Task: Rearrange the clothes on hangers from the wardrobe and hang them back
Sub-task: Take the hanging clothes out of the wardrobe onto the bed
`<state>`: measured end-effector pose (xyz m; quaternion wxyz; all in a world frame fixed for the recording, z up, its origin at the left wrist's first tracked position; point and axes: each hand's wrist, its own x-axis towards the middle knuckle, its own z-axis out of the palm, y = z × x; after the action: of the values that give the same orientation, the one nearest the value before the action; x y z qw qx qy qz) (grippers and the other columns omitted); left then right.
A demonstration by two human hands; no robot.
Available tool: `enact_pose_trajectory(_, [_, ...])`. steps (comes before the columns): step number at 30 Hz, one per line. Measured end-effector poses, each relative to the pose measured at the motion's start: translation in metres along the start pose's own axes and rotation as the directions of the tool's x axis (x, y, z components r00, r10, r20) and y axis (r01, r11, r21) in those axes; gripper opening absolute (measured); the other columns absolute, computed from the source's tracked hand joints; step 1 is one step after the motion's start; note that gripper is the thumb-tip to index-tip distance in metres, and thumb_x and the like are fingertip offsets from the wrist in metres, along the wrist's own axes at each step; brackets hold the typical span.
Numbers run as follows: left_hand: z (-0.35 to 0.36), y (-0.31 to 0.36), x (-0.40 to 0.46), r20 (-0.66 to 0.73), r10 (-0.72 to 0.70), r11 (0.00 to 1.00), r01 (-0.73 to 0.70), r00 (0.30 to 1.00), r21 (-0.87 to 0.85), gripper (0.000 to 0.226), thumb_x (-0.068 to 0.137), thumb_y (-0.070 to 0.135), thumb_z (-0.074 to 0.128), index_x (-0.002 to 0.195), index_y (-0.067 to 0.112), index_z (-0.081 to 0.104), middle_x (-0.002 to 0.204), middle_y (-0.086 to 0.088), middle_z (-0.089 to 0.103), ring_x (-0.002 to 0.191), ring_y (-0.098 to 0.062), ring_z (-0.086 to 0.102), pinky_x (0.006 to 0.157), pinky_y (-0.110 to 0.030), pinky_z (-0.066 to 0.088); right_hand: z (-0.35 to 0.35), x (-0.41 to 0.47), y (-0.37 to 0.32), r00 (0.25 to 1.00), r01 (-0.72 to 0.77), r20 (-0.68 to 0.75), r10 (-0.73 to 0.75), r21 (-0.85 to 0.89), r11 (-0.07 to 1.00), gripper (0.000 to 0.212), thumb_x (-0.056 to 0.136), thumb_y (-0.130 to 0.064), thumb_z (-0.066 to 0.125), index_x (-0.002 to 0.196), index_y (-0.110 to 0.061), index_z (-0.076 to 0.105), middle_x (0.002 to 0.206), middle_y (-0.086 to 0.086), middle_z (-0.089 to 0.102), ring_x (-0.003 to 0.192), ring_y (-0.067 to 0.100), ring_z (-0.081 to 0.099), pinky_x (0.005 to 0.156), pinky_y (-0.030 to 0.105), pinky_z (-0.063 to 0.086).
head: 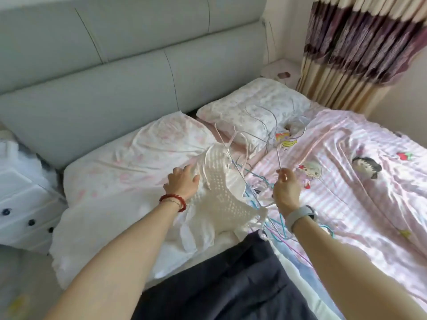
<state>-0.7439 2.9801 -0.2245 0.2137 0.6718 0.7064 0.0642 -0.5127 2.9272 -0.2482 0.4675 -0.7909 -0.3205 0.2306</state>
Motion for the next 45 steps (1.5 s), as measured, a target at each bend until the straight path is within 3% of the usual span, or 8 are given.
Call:
enact_pose_trajectory(8, [0.128,-0.029,0.002,0.419,0.024,0.967,-0.127,0.908,0.22,0.061,0.094,0.056,0.024,0.146,0.037,-0.002,0.156,0.0,-0.014,0.142,-0.026,-0.012,0.111,-0.055,-0.001,0.041,0.065,0.071,0.99,-0.091,0.099,0.104,-0.122,0.988,0.028,0.094,-0.007,0.038,0.115,-0.008,0.056,0.102,0.018,0.061,0.091,0.041,0.061,0.084,0.052,0.048])
enact_pose_trajectory(11, [0.152,-0.045,0.001,0.466,-0.006,0.947,-0.144,0.885,0.286,0.061,0.094,0.058,0.019,0.147,0.038,-0.002,0.155,0.001,-0.017,0.142,-0.026,-0.016,0.112,-0.056,-0.002,0.046,0.082,0.087,0.962,-0.014,0.258,0.084,-0.262,0.965,0.047,0.089,0.005,0.034,0.134,-0.006,0.042,0.118,0.022,0.057,0.102,0.036,0.057,0.082,0.031,0.043])
enact_pose_trajectory(18, [0.175,-0.056,0.009,0.495,-0.035,0.948,-0.129,0.868,0.292,0.057,0.095,0.055,0.018,0.146,0.038,-0.001,0.155,0.0,-0.017,0.142,-0.026,-0.015,0.112,-0.055,-0.002,0.055,0.093,0.131,0.935,0.079,0.335,0.118,-0.521,0.85,0.051,0.093,-0.001,0.032,0.143,-0.004,0.019,0.118,0.026,0.055,0.104,0.04,0.053,0.076,0.037,0.038])
enact_pose_trajectory(23, [0.17,-0.056,0.009,0.471,-0.005,0.962,-0.124,0.882,0.243,0.055,0.096,0.049,0.022,0.147,0.036,0.005,0.156,0.001,-0.009,0.143,-0.025,-0.009,0.112,-0.052,0.003,0.051,0.101,0.128,0.982,-0.111,0.111,0.154,-0.324,0.94,0.037,0.088,0.002,0.04,0.124,-0.003,0.044,0.115,0.022,0.059,0.107,0.036,0.054,0.076,0.032,0.039])
enact_pose_trajectory(28, [0.162,-0.054,-0.001,0.416,0.054,0.956,-0.167,0.908,0.241,0.053,0.097,0.044,0.025,0.146,0.029,0.013,0.154,-0.002,0.007,0.14,-0.024,0.007,0.109,-0.048,0.014,0.052,0.095,0.136,0.931,-0.181,0.266,0.25,-0.256,0.95,0.029,0.085,0.007,0.035,0.078,-0.008,0.058,0.088,0.019,0.057,0.098,0.039,0.061,0.053,0.029,0.036])
enact_pose_trajectory(31, [0.162,-0.054,-0.005,0.41,0.045,0.954,-0.162,0.911,0.254,0.053,0.097,0.046,0.024,0.146,0.032,0.01,0.155,-0.002,0.001,0.142,-0.025,0.0,0.111,-0.049,0.01,0.051,0.082,0.143,0.923,0.013,0.355,0.148,-0.412,0.911,0.035,0.095,-0.008,0.033,0.127,-0.005,0.047,0.114,0.023,0.053,0.106,0.036,0.052,0.075,0.035,0.041])
enact_pose_trajectory(34, [0.158,-0.053,-0.007,0.415,0.019,0.952,-0.143,0.91,0.269,0.055,0.097,0.048,0.022,0.147,0.034,0.003,0.156,-0.001,-0.008,0.143,-0.025,-0.01,0.113,-0.052,0.001,0.044,0.077,0.149,0.933,0.166,0.36,0.014,-0.464,0.87,0.05,0.098,-0.02,0.031,0.145,-0.008,0.019,0.15,0.013,0.025,0.138,0.03,0.021,0.112,0.044,0.02])
enact_pose_trajectory(45, [0.107,-0.016,-0.06,0.085,0.296,0.904,-0.308,0.951,0.296,0.054,0.098,0.037,0.032,0.147,0.026,0.015,0.157,-0.003,0.005,0.143,-0.023,-0.001,0.113,-0.051,0.0,-0.012,-0.028,0.116,0.936,0.32,0.301,-0.183,-0.508,0.8,0.044,0.095,-0.021,0.041,0.138,-0.012,0.038,0.145,0.009,0.036,0.138,0.029,0.023,0.11,0.048,0.018])
